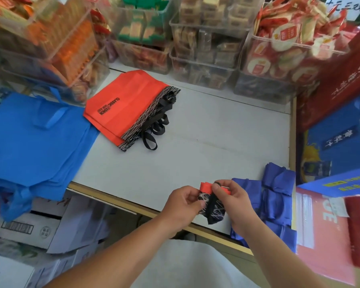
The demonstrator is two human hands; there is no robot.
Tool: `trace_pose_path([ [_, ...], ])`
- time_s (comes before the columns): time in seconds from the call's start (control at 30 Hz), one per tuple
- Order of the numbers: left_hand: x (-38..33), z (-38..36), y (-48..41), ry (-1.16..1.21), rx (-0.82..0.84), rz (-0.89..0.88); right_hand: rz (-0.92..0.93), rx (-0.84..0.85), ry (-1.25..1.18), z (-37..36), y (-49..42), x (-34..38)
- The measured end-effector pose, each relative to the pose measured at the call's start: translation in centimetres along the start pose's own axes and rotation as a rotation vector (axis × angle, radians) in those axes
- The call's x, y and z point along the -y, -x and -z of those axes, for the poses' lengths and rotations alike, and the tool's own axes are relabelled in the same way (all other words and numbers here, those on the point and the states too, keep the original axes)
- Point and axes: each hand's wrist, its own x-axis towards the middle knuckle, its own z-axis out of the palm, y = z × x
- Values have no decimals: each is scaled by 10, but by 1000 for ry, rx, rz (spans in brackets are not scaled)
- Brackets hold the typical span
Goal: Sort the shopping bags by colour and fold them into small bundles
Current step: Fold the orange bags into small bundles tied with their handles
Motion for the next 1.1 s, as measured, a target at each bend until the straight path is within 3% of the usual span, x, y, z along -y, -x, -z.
trace_pose_path([
  [0.17,48,6,-35,-177,-93,127,-60,4,306,8,-9,-20],
  [0.3,81,11,-58,-253,-108,163,-50,-49,367,13,-10,-29],
  [0.5,83,34,-49,-278,-134,181,33,-4,533,-3,-8,-25],
  [0.73,58,115,-42,-316,-126,175,151,68,593,-83,-11,8],
  [0.93,19,219,-76,-450,-142,12,130,175,605,-175,-27,46],
  [1.1,-11,309,-140,-716,-250,-267,108,171,560,-253,-53,96],
])
